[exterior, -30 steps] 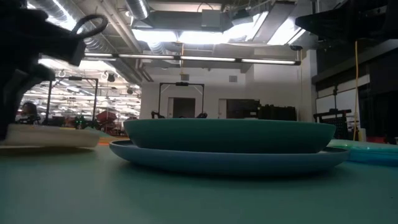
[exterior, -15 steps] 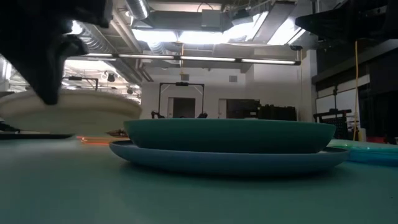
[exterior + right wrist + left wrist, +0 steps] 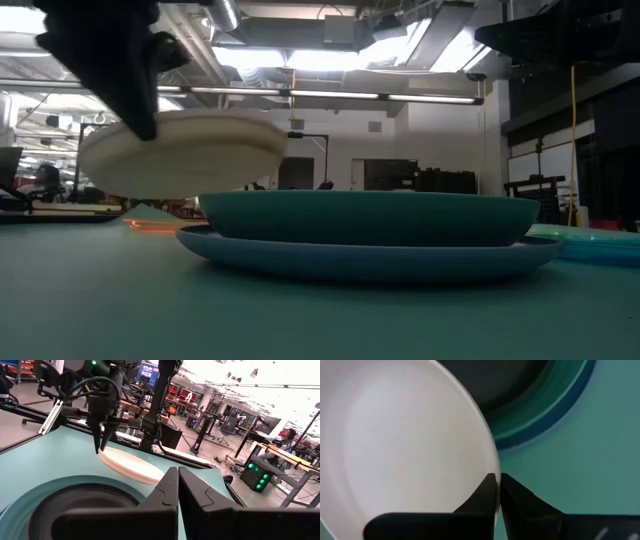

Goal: Stack plastic plates
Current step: Stack the white plate on top of the black plate

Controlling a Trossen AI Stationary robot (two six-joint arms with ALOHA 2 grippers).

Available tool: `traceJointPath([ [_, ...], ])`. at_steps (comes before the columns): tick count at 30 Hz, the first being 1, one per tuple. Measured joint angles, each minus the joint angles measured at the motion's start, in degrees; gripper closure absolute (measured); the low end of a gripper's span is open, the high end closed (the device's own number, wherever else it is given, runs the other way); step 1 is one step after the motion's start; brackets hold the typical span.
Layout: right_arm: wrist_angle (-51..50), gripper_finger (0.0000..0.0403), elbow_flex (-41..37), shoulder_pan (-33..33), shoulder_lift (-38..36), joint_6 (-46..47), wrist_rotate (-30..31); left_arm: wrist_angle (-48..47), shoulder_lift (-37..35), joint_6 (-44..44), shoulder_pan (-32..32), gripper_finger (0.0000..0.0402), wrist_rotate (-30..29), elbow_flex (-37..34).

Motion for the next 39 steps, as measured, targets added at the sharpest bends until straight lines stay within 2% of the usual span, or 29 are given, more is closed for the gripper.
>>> traceJointPath([
  [21, 0.00, 0.0402, -0.02, -0.02, -0.02, 0.00, 0.00, 18.38, 0.00, 13.05, 2.92, 0.0393, -0.08, 0.02],
  [32, -0.13, 0.0402, -0.02, 0.00, -0.02, -0.02, 0.00, 27.48, 1.54, 16.27, 2.79, 0.0392, -1.29, 0.11],
  [39, -0.22, 0.0402, -0.02, 0.00, -0.02, -0.02, 0.00, 29.76, 2.30, 18.22, 2.87, 0.0391, -1.33, 0.09],
])
